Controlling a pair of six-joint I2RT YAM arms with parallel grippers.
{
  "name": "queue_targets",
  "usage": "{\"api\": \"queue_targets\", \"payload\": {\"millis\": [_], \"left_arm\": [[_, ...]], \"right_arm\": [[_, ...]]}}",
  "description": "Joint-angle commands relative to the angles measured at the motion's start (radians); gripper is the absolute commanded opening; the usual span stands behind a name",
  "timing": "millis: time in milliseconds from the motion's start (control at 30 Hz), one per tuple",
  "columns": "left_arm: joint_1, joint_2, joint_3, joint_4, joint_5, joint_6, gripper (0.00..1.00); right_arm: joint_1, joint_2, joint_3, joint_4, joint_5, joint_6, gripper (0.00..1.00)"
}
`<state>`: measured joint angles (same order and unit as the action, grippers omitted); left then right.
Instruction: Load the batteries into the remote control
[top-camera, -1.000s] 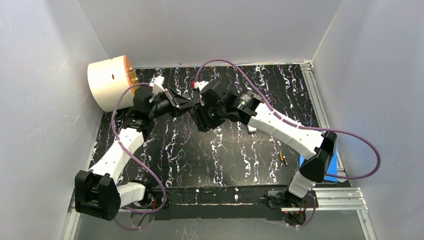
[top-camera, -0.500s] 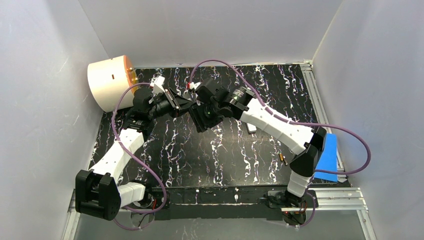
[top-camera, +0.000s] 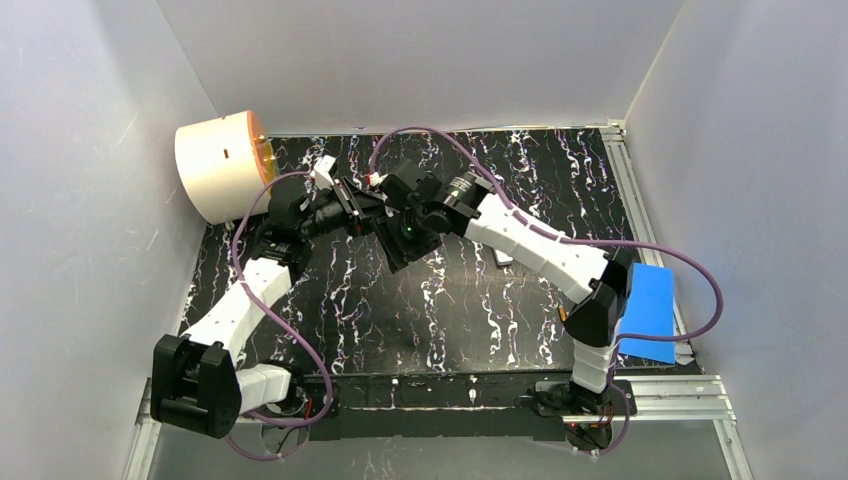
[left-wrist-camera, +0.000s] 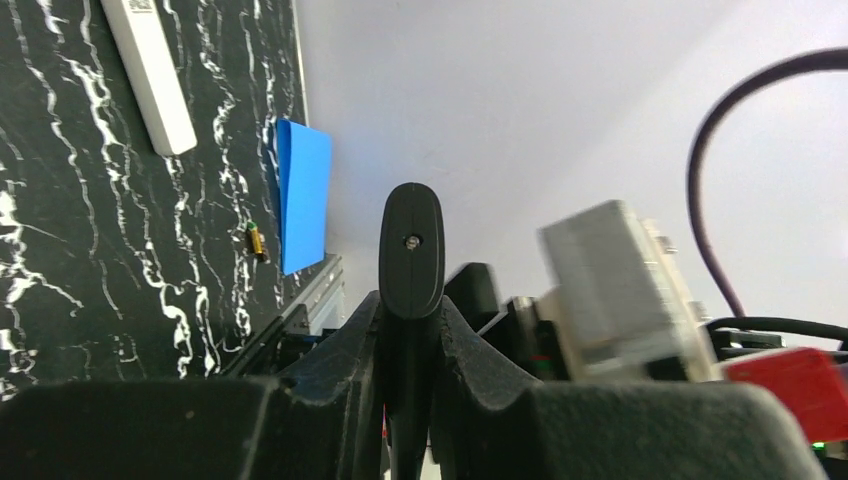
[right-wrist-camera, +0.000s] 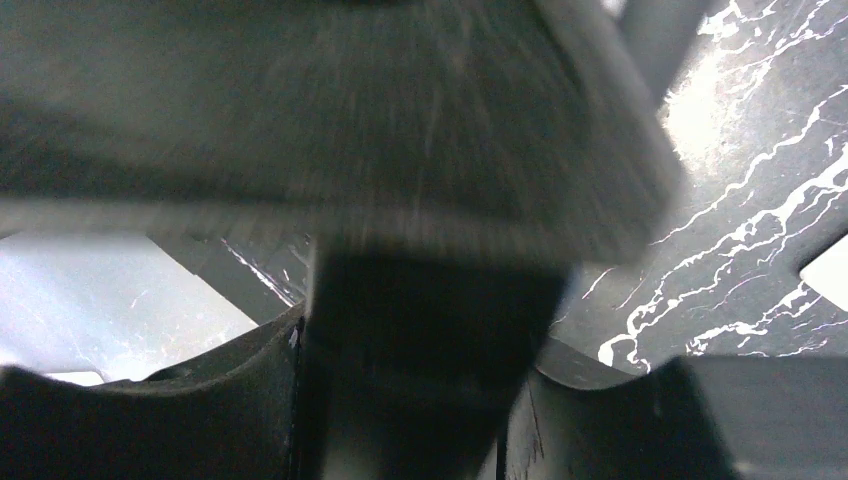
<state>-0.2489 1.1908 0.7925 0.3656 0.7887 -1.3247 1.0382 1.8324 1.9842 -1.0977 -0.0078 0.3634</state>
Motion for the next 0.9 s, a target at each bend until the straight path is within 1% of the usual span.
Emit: {"api": "queue_targets", "payload": {"millis": [0,167,433,633,800,867], "left_arm": [[-0.009,-0.012,-0.010,0.084,0.070,-0.077,0.00],[-0.009,-0.008,-0.020,0.086,0.068,-0.067,0.00],[-0.009,-0.005,-0.029,0.087,0.064,-0.063,0.00],[-0.008,-0.003,-0.030,0.086,0.062,-0.062,0.00],[-0.009,-0.003,-0.032,0.085,0.058,-0.065,0.00],[-0.009,-0.005,-0.030,0.086,0.055,-0.069,0.00]], "right_arm": [[0.007,0.015,0.021,-0.017,-0.007,-0.003,0.60],[0.006,0.004,0.024,-0.004,-0.010,0.007,0.62],[0.000,-0.025,0.011,0.041,-0.026,0.025,0.76],[-0.018,-0.059,-0.012,0.091,-0.059,0.044,0.83],[-0.046,-0.103,-0.053,0.149,-0.088,0.081,0.88],[-0.062,-0.136,-0.102,0.191,-0.099,0.104,0.91]]}}
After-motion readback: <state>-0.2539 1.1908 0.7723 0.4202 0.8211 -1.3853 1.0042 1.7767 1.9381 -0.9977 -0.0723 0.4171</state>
